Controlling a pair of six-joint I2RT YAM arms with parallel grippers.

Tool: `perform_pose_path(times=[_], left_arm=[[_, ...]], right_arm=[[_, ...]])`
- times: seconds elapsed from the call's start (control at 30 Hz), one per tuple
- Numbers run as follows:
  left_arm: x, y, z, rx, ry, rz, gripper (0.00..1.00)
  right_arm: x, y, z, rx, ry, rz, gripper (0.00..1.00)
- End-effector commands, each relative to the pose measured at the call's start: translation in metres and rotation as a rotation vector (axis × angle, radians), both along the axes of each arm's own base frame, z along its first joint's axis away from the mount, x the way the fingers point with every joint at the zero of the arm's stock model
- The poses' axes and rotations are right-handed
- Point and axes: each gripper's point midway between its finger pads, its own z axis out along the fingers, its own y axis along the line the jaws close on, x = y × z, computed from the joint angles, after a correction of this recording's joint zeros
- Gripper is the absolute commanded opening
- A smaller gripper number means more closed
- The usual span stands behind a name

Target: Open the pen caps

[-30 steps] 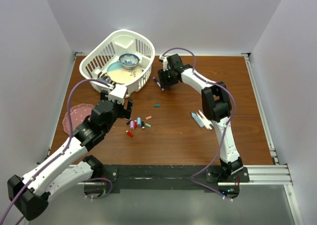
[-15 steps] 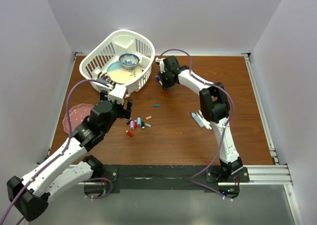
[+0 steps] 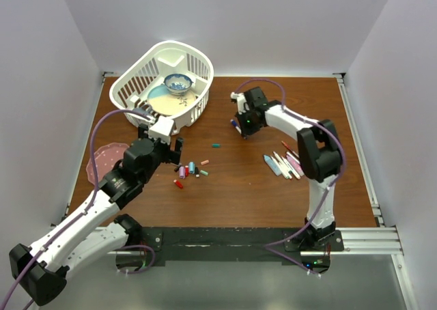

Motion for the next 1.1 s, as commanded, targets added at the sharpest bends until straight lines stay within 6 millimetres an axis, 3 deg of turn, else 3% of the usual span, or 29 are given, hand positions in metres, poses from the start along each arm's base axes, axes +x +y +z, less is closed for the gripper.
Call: perform_pose_path(times=[0.0,0.1,0.13,0.17,0.2,0.23,0.27,0.3,0.33,0.37,0.43,0.5,0.53,0.57,0.63,0.77,1.07], left_arm=[[0.004,-0.015,0.019,-0.115,-0.038,-0.055,0.88],[0.003,-0.037,0.035,-0.246,-0.018,-0.130,0.88],[0.003,-0.047,0.046,-0.362,-0.020,-0.134,0.89],[0.003,-0.055,0.052,-0.434,-0.023,-0.153,0.89],[0.002,-0.068,0.055,-0.503,-0.006,-0.199,0.90],[0.003,-0.079,0.064,-0.653,-0.001,-0.210,0.90],[0.002,-0.088,0.069,-0.727,0.010,-0.240,0.90],[0.001,-0.103,0.065,-0.833,0.074,-0.271,0.90],[0.003,-0.109,0.078,-0.917,0.038,-0.312,0.91],[0.009,-0.118,0.069,-0.955,0.077,-0.313,0.91],[0.014,-0.129,0.082,-1.071,0.089,-0.344,0.93],[0.026,-0.141,0.069,-1.097,0.148,-0.327,0.95],[0.030,-0.146,0.078,-1.112,0.132,-0.340,0.95],[0.034,-0.155,0.070,-1.108,0.157,-0.336,0.95],[0.039,-0.164,0.077,-1.115,0.145,-0.331,0.95],[0.045,-0.187,0.070,-1.099,0.166,-0.314,0.94],[0.058,-0.198,0.061,-1.131,0.175,-0.251,0.83]], right_arm=[[-0.023,-0.007,0.071,0.235,-0.063,0.030,0.00],[-0.051,-0.010,0.095,0.401,-0.047,0.076,0.00],[-0.057,-0.009,0.103,0.445,-0.058,0.099,0.00],[-0.073,-0.009,0.099,0.486,-0.022,0.115,0.00],[-0.089,-0.004,0.119,0.575,-0.030,0.219,0.00],[-0.105,-0.001,0.125,0.622,-0.009,0.283,0.00],[-0.118,0.000,0.129,0.665,0.004,0.333,0.00],[-0.131,0.003,0.148,0.740,-0.014,0.410,0.00],[-0.139,0.002,0.152,0.762,-0.011,0.438,0.00],[-0.144,0.002,0.157,0.773,-0.027,0.468,0.00],[-0.150,0.001,0.173,0.822,-0.053,0.504,0.00],[-0.151,-0.002,0.178,0.843,-0.061,0.500,0.00],[-0.153,-0.002,0.185,0.857,-0.075,0.515,0.00],[-0.154,-0.003,0.185,0.865,-0.069,0.509,0.00],[-0.155,-0.004,0.189,0.874,-0.078,0.514,0.00],[-0.158,-0.003,0.194,0.896,-0.071,0.529,0.00],[-0.159,-0.003,0.196,0.906,-0.067,0.536,0.00]])
